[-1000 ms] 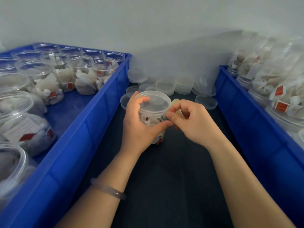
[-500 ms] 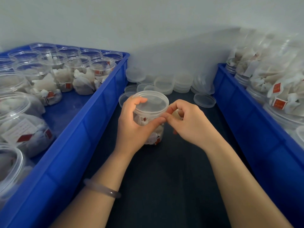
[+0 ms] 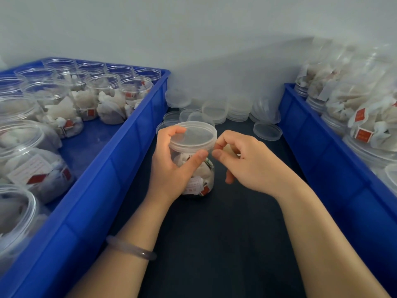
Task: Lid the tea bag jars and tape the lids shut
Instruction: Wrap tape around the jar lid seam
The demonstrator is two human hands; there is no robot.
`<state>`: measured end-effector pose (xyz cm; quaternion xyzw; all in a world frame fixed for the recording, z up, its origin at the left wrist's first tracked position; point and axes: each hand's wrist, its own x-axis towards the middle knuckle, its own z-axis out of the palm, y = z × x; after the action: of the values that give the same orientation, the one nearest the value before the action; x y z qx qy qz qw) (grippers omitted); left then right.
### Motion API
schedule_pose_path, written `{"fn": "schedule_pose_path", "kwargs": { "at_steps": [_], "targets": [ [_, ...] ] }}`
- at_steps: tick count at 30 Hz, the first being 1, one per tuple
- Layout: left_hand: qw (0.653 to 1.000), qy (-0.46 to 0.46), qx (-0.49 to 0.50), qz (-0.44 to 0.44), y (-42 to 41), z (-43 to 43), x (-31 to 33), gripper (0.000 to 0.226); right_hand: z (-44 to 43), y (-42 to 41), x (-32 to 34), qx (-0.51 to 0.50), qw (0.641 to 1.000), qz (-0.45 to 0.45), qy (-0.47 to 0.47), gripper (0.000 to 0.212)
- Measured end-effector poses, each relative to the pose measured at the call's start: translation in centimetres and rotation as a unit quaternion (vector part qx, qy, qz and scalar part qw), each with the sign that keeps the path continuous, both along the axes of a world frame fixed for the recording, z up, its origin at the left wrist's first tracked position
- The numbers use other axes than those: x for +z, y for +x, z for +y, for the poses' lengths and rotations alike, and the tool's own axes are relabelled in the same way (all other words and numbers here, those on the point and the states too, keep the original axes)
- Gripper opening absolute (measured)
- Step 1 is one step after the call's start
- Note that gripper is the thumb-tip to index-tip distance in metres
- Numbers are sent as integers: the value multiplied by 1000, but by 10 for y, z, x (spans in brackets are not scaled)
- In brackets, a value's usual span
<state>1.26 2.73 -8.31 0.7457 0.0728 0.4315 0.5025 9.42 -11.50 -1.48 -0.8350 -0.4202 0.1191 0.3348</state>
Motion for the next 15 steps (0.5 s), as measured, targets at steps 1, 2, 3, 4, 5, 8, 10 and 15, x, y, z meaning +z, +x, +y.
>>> {"fn": "schedule_pose_path", "kwargs": {
  "at_steps": [1,2,3,4,5,8,10,15],
  "targets": [
    [1000,-4,2,0,0,1,0,50,0,0,1,2,1000,-5,6,12],
    [1000,-9,3,0,0,2,-1,52,-1,0,2,4,1000,-6,12,13],
    [1000,-19,0,-1,0,3,-1,54,-2,0,3,8,1000,-3,18,14],
    [999,-32,-6,-4,-1,4,-1,56,-4,1,4,14,1000,0,20,15],
    [999,-47,-13,-9,-1,6,-1,56,-6,1,6,21,1000,4,20,15],
    [996,-82,-35,-28,-1,8,-1,60,-9,0,9,28,999,16,27,13],
    [995,-86,-49,-28,-1,8,-2,60,-8,0,8,23,999,-8,27,14],
    [993,-89,-72,-22,-4,5,1,68,-7,0,8,4,999,-28,40,14]
  ]
}}
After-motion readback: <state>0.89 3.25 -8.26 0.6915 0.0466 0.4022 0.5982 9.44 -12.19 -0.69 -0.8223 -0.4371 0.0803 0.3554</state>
